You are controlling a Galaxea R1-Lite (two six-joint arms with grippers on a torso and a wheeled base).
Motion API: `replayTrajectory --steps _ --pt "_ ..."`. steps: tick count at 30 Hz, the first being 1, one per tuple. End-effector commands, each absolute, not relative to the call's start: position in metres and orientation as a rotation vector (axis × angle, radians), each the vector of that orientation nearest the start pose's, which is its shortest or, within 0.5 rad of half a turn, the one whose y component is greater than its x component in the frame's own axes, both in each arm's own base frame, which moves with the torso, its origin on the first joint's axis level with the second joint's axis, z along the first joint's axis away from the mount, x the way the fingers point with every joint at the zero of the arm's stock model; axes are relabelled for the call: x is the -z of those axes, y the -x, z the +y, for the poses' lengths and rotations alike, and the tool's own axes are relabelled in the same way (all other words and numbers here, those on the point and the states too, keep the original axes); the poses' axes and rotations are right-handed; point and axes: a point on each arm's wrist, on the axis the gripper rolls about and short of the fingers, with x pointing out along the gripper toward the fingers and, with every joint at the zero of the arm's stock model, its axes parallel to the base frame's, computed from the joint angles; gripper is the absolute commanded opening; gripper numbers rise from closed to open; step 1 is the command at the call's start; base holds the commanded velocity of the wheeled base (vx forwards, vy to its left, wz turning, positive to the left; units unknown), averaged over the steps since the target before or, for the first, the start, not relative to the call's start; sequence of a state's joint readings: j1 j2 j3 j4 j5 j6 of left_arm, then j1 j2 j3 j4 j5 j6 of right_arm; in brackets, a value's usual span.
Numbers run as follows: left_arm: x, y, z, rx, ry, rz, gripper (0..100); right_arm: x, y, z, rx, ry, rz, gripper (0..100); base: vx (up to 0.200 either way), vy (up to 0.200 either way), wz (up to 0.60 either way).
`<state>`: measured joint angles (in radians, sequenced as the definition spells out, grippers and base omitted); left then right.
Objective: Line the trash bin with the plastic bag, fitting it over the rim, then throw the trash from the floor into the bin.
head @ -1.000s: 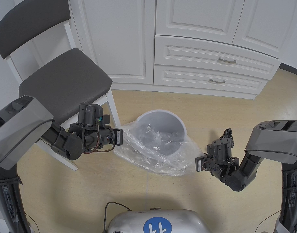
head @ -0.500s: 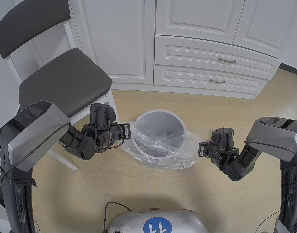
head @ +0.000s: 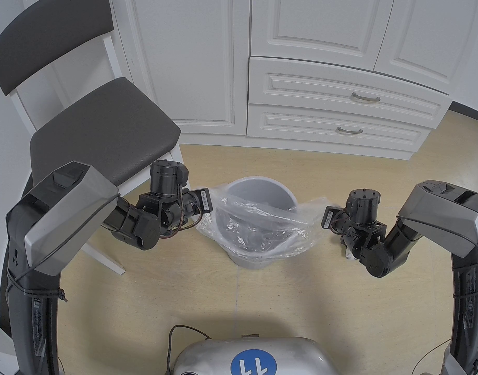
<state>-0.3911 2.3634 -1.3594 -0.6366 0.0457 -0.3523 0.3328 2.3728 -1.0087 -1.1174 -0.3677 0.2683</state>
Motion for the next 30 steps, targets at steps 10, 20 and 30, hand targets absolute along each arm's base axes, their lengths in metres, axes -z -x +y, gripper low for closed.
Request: replayTrajectory --steps 10,20,30 --pt "-0.055 -0.431 -0.164 0.204 0.175 0.530 0 -0.045 -0.423 0.135 0.109 -0.295 0.121 0 0.000 0.000 0.00" --pt "-0.045 -0.430 -0.160 0.184 0.124 0.561 0 -0.016 -0.427 0.143 0.136 -0.265 0.171 0 0.000 0.000 0.00" --pt "-0.043 -0.414 -0.158 0.217 0.044 0.593 0 -0.004 -0.420 0.149 0.131 -0.226 0.254 0 0.000 0.000 0.00"
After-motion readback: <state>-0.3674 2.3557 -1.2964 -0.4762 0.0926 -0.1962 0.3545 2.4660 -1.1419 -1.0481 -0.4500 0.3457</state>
